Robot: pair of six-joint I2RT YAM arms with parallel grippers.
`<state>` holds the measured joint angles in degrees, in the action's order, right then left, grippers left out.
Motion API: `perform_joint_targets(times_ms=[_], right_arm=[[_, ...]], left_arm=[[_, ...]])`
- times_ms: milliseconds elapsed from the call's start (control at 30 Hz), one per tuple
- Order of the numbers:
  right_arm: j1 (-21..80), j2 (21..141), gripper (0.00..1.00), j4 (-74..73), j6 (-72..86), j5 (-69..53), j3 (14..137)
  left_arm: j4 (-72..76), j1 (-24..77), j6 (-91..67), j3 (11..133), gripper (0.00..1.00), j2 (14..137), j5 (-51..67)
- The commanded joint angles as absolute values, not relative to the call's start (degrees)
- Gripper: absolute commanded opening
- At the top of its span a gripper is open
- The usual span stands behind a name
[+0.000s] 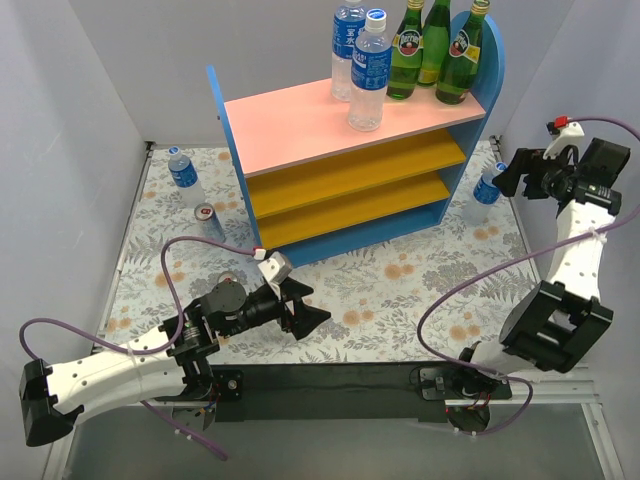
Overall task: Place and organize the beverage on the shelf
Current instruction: Pick up the drink from the center of the board.
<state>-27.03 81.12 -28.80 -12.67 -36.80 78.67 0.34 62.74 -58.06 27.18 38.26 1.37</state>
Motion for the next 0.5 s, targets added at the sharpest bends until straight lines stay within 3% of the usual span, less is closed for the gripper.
perform_joint_targets(times_ms=[0, 233, 467], right_arm=[[-26.9, 84.6, 0.89, -30.9, -15.0, -34.3, 86.3], [-23.7, 95.2, 0.90, -31.5, -16.8, -28.7, 93.1], [-22.9, 101.9, 0.84, -32.4, -17.6, -26.5, 97.3]], left_arm=[[3.6, 62.9, -58.9, 25.9, 0.77, 37.9, 2.0], [4.7, 62.8, -58.9, 25.8, 0.77, 38.8, 2.6], [5.4, 62.8, -58.7, 26.2, 0.77, 40.4, 3.5]])
